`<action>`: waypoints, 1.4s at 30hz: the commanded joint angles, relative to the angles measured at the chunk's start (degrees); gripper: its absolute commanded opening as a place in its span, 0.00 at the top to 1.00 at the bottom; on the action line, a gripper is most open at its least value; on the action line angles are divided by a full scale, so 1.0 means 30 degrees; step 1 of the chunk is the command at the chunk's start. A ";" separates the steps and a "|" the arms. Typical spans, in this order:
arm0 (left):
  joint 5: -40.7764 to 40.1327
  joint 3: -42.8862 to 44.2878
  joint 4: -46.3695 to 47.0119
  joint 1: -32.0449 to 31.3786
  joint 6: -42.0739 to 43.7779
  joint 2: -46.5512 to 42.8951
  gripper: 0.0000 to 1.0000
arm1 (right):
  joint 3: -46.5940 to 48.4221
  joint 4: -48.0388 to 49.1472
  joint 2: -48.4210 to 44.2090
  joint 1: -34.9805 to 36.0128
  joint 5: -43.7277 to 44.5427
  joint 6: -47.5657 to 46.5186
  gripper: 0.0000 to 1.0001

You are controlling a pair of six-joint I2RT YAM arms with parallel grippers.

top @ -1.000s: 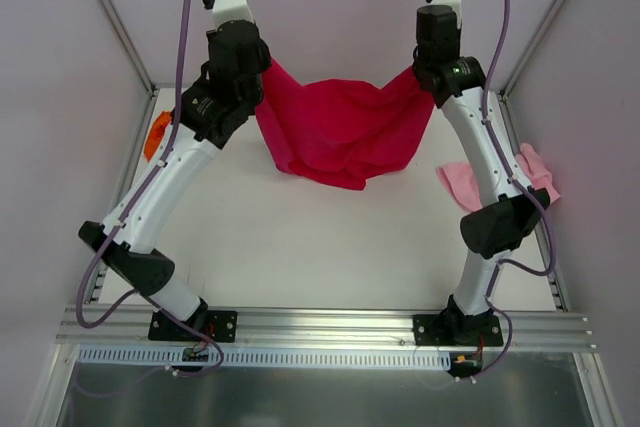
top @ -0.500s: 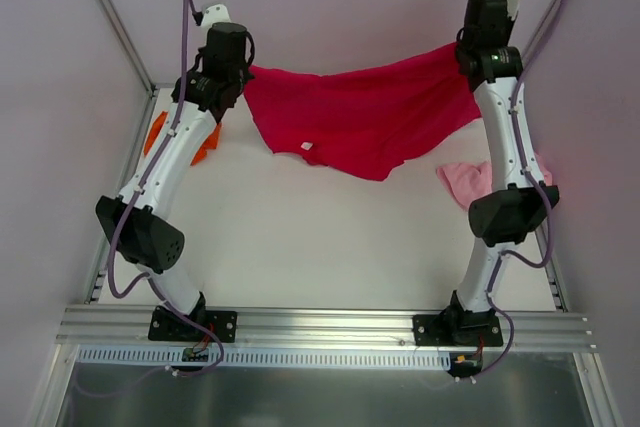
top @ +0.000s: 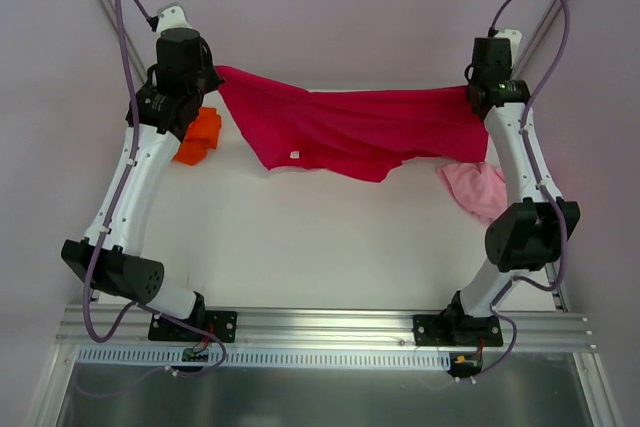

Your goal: Fold and stack the t-shirts

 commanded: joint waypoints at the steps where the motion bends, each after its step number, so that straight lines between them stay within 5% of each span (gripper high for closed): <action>1: -0.0034 0.1952 -0.0254 0.0250 0.0118 0.0060 1.00 | 0.0313 -0.0274 -0.1518 0.1142 -0.1675 0.0557 0.99; 9: -0.0181 0.1340 -0.0138 -0.0276 0.0352 -0.3190 1.00 | -0.3991 0.1160 -0.6669 0.2755 -0.2060 0.1174 0.99; 30: 0.2688 0.0223 -0.1044 -0.3968 0.0030 -1.0107 1.00 | -0.8362 -0.1300 -1.2709 0.3342 -0.5952 0.2578 0.99; 38: 0.1724 -0.2409 0.0767 -0.3940 0.0762 -0.8092 1.00 | -0.7104 0.1272 -0.8824 0.3400 -0.3761 0.2492 0.99; 42: 0.2395 -0.2267 0.2261 -0.3239 0.0969 -0.2131 1.00 | -0.1082 0.0551 -0.2004 0.3400 -0.3315 0.2580 0.99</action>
